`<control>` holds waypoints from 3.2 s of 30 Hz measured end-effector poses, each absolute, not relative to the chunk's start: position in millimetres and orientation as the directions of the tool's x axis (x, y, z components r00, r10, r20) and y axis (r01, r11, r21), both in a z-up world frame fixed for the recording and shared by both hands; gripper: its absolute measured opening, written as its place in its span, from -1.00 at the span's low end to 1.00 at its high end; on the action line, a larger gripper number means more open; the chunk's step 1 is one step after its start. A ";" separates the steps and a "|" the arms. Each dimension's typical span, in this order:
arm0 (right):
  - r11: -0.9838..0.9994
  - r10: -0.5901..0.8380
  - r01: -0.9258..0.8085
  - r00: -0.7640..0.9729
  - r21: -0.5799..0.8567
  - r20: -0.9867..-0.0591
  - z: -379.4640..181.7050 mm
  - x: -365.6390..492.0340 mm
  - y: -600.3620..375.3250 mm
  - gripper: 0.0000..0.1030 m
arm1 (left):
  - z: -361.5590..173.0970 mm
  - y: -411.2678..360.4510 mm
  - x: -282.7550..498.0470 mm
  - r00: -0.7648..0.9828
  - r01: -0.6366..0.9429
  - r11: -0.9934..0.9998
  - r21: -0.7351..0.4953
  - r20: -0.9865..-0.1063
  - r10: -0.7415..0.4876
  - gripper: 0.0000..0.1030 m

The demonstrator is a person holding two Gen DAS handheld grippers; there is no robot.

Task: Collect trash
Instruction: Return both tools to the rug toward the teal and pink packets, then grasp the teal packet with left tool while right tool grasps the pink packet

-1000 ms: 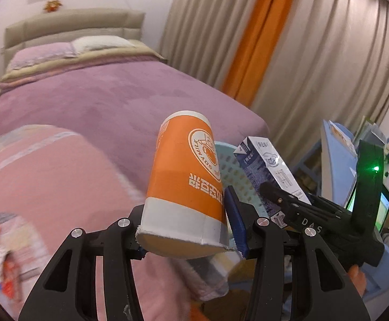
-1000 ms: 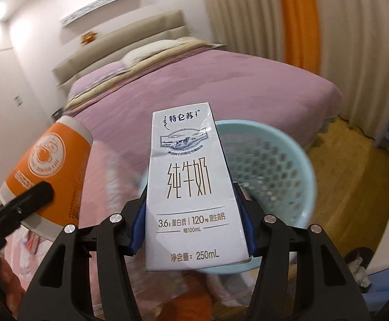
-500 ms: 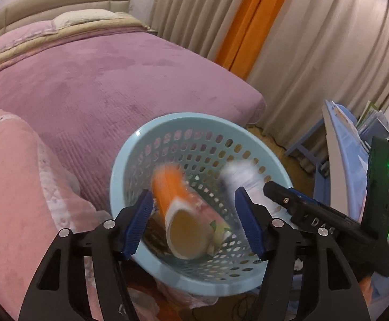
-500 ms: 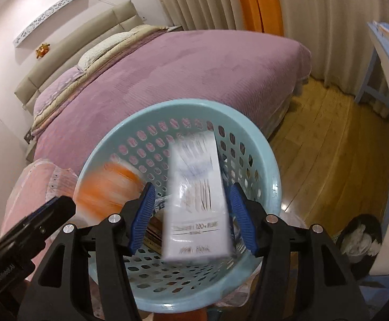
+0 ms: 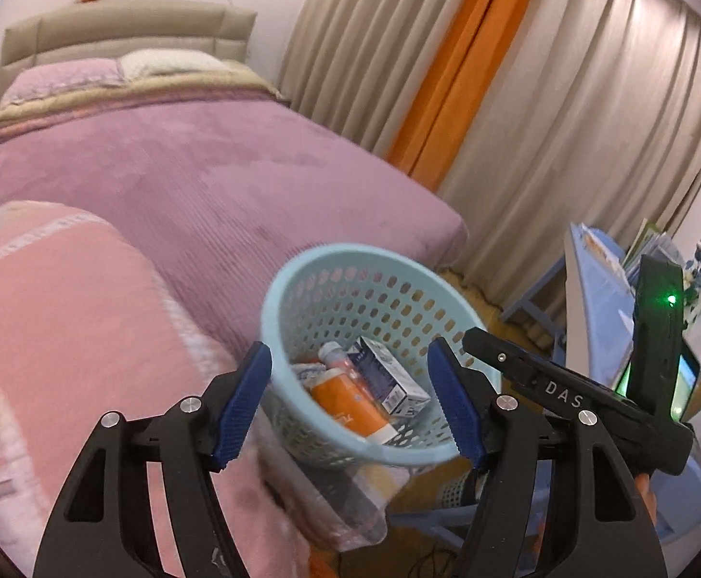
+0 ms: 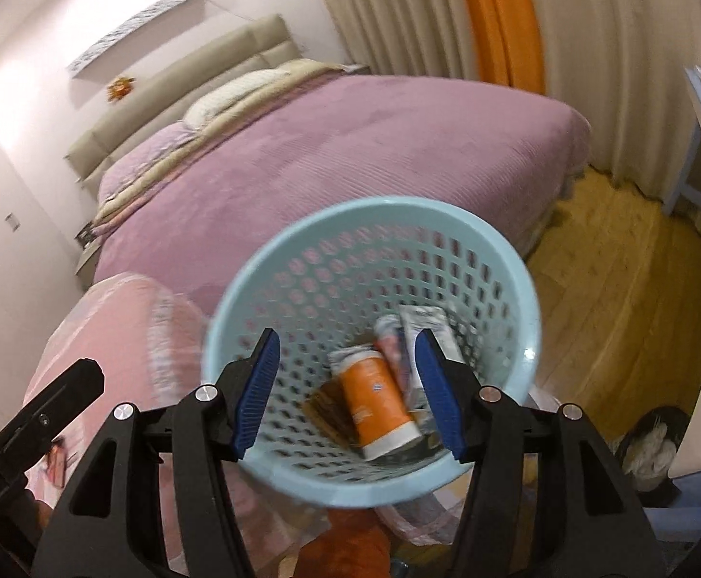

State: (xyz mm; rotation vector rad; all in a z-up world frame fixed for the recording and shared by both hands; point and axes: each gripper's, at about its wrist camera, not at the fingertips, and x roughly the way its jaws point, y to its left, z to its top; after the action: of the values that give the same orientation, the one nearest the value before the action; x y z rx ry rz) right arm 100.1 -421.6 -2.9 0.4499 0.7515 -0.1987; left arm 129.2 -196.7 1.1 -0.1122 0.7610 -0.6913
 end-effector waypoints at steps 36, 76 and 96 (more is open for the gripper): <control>0.905 0.408 -0.363 0.599 0.220 -0.689 25.1 150.4 -67.2 0.07 | -35.2 145.8 153.8 0.623 0.021 0.934 -0.357 -0.726 -0.292 0.15; 0.927 0.340 -0.317 0.478 0.202 -0.810 -33.5 245.6 14.8 0.07 | -61.5 191.0 167.7 0.702 -0.005 0.840 -0.542 -0.601 -0.384 -0.16; 0.930 0.360 -0.267 0.533 0.252 -0.766 -13.3 215.9 -49.1 -0.12 | -51.8 154.5 199.5 0.590 -0.014 0.970 -0.243 -0.785 -0.188 -0.12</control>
State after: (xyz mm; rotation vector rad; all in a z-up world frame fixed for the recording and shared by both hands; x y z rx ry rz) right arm 215.9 -49.1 -13.3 0.1082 0.9373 0.3751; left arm 199.5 154.5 -51.8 -0.2336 0.9360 -0.1022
